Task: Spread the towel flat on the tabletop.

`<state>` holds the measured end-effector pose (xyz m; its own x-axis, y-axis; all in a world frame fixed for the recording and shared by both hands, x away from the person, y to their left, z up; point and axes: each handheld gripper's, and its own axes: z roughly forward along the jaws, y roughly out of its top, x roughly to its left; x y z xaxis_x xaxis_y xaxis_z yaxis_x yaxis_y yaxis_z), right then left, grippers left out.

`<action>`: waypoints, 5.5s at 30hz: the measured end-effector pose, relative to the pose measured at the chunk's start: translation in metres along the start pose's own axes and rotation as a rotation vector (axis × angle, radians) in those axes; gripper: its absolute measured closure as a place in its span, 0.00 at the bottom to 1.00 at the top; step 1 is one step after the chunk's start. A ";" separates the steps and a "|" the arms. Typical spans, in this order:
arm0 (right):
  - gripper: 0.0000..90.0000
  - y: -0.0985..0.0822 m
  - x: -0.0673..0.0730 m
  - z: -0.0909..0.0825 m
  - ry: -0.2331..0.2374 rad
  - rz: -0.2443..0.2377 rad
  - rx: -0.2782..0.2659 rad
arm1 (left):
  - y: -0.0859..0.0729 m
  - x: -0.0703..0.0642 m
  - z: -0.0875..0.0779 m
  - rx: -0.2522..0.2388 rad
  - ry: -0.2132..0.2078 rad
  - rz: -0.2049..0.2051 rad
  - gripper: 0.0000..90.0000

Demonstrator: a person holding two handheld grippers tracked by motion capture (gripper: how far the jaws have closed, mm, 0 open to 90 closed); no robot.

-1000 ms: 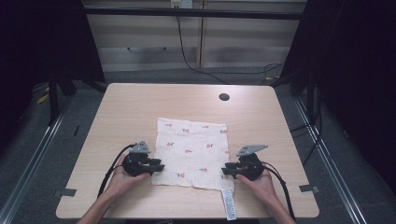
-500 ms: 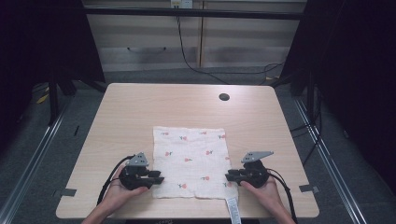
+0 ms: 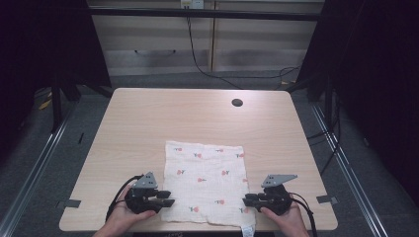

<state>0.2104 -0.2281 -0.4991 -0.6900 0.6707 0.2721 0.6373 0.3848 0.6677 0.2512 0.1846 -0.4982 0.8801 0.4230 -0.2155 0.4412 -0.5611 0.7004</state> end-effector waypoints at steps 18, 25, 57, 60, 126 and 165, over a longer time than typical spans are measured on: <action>0.78 0.056 -0.049 0.001 -0.090 -0.033 -0.107 | 0.042 0.052 0.008 -0.054 0.093 -0.052 0.64; 0.79 0.089 -0.084 0.019 -0.137 -0.019 -0.104 | 0.031 0.052 0.020 -0.031 0.103 -0.030 0.64; 0.97 0.101 -0.117 0.050 -0.158 0.079 -0.125 | 0.026 0.056 0.017 -0.054 0.108 -0.026 0.65; 0.97 0.101 -0.116 0.048 -0.173 0.075 -0.130 | 0.026 0.055 0.016 -0.045 0.115 -0.021 0.67; 0.97 0.097 -0.111 0.036 -0.104 0.077 -0.192 | 0.080 0.140 0.039 -0.118 0.195 -0.179 0.98; 0.97 0.146 -0.103 -0.013 -0.099 0.013 -0.339 | 0.128 0.127 -0.048 -0.341 0.233 -0.124 0.98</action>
<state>0.3701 -0.2497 -0.4211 -0.6352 0.7389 0.2249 0.4845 0.1545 0.8610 0.4110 0.2006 -0.4029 0.7438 0.6436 -0.1805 0.4237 -0.2451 0.8720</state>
